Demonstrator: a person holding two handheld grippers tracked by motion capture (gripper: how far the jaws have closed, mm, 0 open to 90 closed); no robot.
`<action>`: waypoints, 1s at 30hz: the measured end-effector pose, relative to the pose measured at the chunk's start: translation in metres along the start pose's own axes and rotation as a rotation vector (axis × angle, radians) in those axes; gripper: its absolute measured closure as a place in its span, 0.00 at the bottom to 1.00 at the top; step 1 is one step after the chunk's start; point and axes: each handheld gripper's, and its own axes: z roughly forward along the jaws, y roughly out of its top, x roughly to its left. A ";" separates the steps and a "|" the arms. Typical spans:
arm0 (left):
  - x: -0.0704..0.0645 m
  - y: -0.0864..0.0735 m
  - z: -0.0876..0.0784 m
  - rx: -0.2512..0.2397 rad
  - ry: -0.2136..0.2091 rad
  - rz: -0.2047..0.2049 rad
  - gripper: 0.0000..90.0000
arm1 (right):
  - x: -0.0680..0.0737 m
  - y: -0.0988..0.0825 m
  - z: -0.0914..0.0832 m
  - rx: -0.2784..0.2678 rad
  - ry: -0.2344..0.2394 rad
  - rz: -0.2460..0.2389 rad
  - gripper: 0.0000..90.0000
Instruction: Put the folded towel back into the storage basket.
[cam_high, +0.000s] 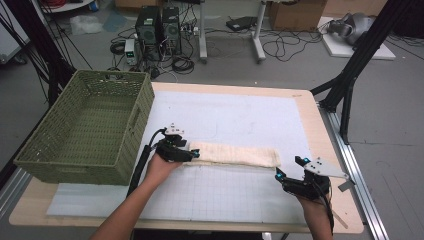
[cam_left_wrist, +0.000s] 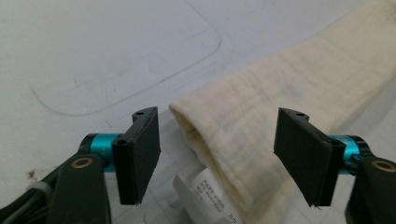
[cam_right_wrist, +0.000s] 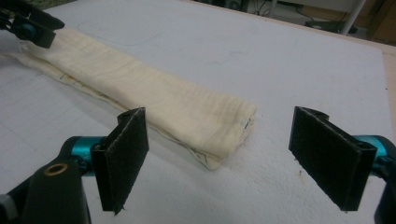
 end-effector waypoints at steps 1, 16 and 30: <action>-0.001 -0.001 0.001 0.009 0.004 0.002 0.39 | 0.000 0.000 0.000 0.000 0.000 -0.002 0.21; -0.014 -0.002 0.002 0.047 -0.037 0.070 0.77 | 0.001 0.000 0.000 0.003 0.003 0.000 0.21; -0.013 -0.005 0.000 0.015 -0.066 0.044 0.90 | -0.001 -0.001 0.000 0.012 -0.005 0.010 0.22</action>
